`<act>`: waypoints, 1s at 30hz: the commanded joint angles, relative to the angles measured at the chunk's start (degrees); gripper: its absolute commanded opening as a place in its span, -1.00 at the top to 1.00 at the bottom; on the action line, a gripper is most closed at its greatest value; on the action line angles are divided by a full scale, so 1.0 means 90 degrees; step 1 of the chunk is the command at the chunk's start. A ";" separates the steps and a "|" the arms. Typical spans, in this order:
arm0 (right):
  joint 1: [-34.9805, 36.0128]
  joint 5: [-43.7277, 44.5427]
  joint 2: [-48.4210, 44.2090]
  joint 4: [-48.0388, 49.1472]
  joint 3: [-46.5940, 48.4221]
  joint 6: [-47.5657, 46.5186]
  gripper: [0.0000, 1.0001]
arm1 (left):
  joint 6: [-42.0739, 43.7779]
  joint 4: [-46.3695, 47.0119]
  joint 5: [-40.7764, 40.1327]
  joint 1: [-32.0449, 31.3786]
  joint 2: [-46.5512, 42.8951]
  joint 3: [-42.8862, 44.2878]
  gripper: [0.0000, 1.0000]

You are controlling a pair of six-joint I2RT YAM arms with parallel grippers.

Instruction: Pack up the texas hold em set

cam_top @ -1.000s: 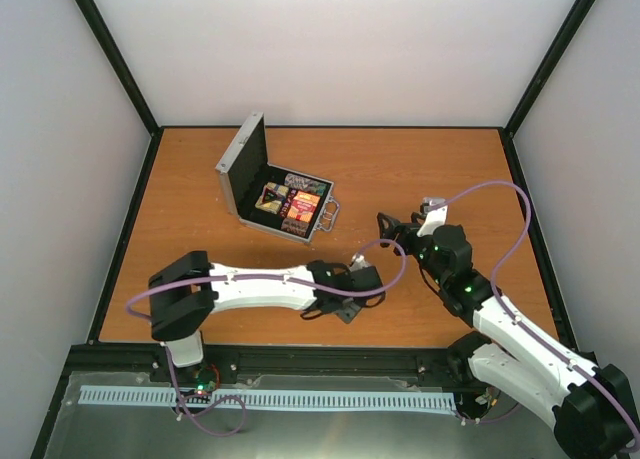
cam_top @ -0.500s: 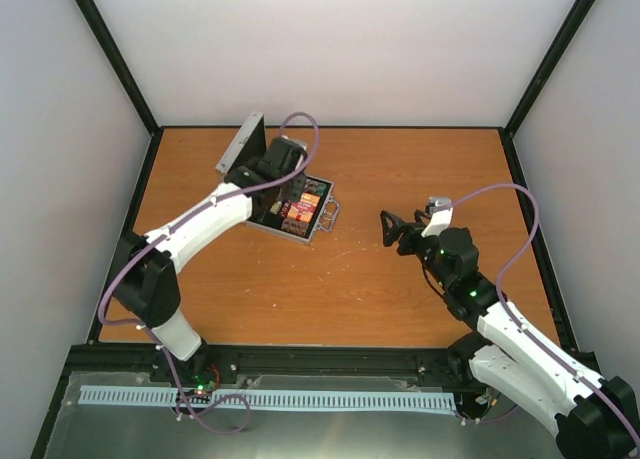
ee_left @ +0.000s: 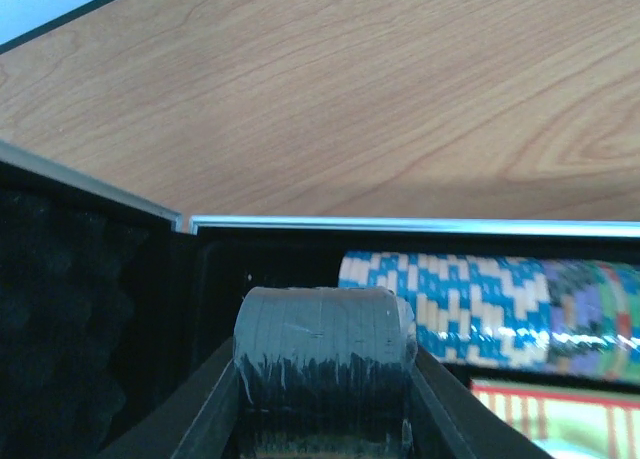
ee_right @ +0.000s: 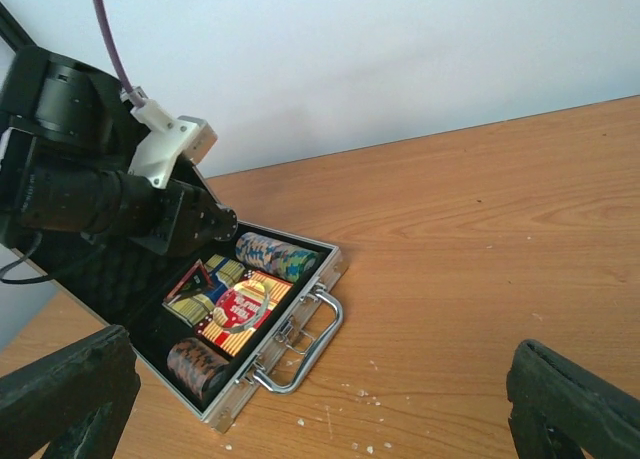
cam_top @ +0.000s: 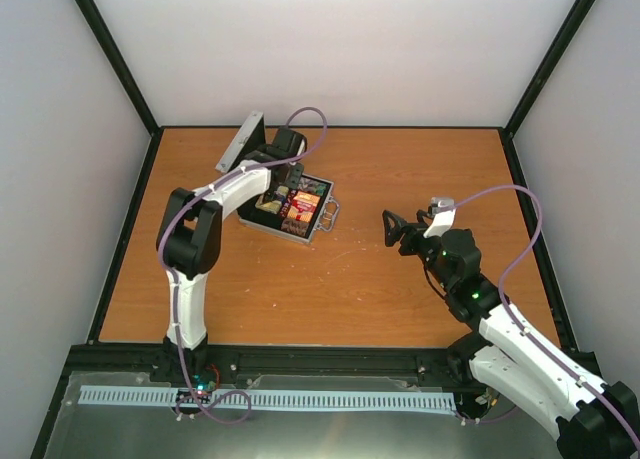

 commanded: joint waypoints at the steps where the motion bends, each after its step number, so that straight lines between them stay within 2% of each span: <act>1: -0.0058 0.0127 -0.0027 0.0035 -0.0061 -0.0023 -1.00 | 0.0246 0.0179 -0.0406 0.0138 0.0284 0.0580 0.34; 10: -0.0052 0.0102 0.0070 0.0082 -0.0065 -0.0028 -1.00 | 0.0215 0.0283 -0.0214 0.0443 0.0599 0.0591 0.33; 30: -0.0052 0.0092 0.0117 0.0061 -0.0048 -0.0020 -1.00 | 0.0284 0.0283 0.0802 0.0526 0.1021 0.0827 0.32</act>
